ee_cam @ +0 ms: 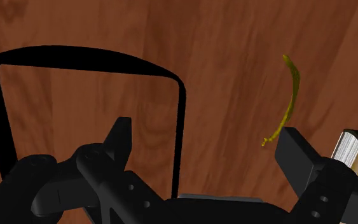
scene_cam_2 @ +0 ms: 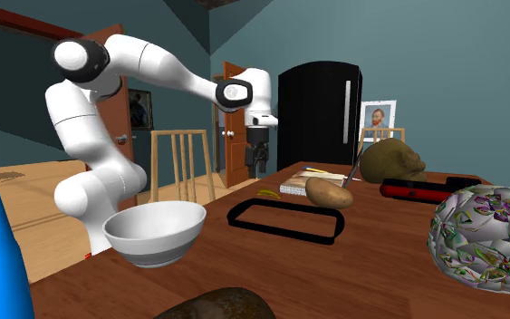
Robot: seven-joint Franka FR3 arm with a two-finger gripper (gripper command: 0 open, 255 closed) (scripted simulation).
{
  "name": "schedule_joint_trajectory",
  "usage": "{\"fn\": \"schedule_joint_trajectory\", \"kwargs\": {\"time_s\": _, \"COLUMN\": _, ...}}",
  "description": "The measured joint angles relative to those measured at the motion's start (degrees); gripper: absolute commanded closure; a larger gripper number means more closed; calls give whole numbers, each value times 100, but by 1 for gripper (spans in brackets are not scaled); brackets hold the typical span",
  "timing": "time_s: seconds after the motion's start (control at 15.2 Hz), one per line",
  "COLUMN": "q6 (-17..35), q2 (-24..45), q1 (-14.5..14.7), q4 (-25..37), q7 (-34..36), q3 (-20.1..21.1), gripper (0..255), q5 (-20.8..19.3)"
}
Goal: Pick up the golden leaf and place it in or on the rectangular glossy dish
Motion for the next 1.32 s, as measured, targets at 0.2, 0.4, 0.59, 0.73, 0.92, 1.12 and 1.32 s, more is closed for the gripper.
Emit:
{"fn": "schedule_joint_trajectory", "kwargs": {"time_s": 0.2, "q6": 239, "q2": 590, "q1": -26, "q4": 370, "q7": 527, "q3": 336, "gripper": 0, "q5": -177}}
{"fn": "schedule_joint_trajectory", "kwargs": {"time_s": 0.4, "q6": 397, "q2": 1233, "q1": -47, "q4": 837, "q7": 1066, "q3": 618, "gripper": 0, "q5": -477}}
{"fn": "schedule_joint_trajectory", "kwargs": {"time_s": 0.59, "q6": 587, "q2": 1703, "q1": -18, "q4": 1075, "q7": 1449, "q3": 790, "gripper": 0, "q5": -728}}
{"fn": "schedule_joint_trajectory", "kwargs": {"time_s": 0.73, "q6": 762, "q2": 1772, "q1": -17, "q4": 959, "q7": 1490, "q3": 802, "gripper": 0, "q5": -764}}
{"fn": "schedule_joint_trajectory", "kwargs": {"time_s": 0.92, "q6": 1005, "q2": 1872, "q1": -14, "q4": 801, "q7": 1539, "q3": 818, "gripper": 0, "q5": -824}}
{"fn": "schedule_joint_trajectory", "kwargs": {"time_s": 1.12, "q6": 1102, "q2": 1920, "q1": -10, "q4": 746, "q7": 1568, "q3": 827, "gripper": 0, "q5": -853}}
{"fn": "schedule_joint_trajectory", "kwargs": {"time_s": 1.32, "q6": 1114, "q2": 1923, "q1": -10, "q4": 738, "q7": 1569, "q3": 827, "gripper": 0, "q5": -855}}
